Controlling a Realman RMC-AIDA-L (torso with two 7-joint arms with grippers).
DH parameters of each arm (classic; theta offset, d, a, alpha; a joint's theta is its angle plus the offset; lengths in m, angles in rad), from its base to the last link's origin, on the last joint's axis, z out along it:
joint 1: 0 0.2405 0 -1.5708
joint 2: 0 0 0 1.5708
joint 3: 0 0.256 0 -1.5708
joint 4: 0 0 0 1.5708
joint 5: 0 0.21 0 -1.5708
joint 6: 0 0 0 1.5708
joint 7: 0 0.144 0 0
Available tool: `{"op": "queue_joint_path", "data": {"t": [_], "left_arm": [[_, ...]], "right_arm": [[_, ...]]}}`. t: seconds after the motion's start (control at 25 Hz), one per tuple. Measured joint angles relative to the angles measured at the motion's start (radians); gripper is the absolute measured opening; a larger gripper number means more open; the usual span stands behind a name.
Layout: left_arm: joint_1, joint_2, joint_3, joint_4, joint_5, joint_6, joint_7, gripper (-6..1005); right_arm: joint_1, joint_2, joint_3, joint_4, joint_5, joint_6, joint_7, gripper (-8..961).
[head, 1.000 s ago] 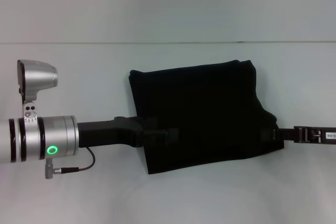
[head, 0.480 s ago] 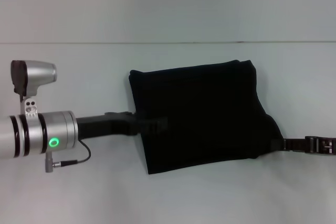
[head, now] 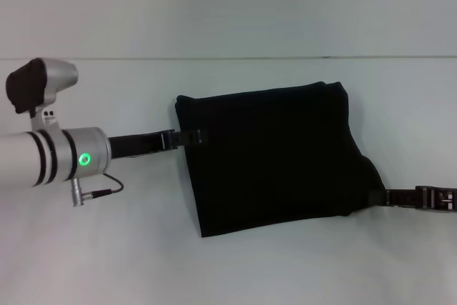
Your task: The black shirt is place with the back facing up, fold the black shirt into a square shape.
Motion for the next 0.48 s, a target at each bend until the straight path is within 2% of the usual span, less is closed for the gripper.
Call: {"op": "queue_joint_path", "data": {"t": [0.48], "left_arm": [[-0.042, 0.000, 0.048, -0.028, 0.013, -0.025, -0.026, 947]], "right_arm": [[0.001, 0.000, 0.000, -0.004, 0.007, -0.003, 0.000, 420]]}}
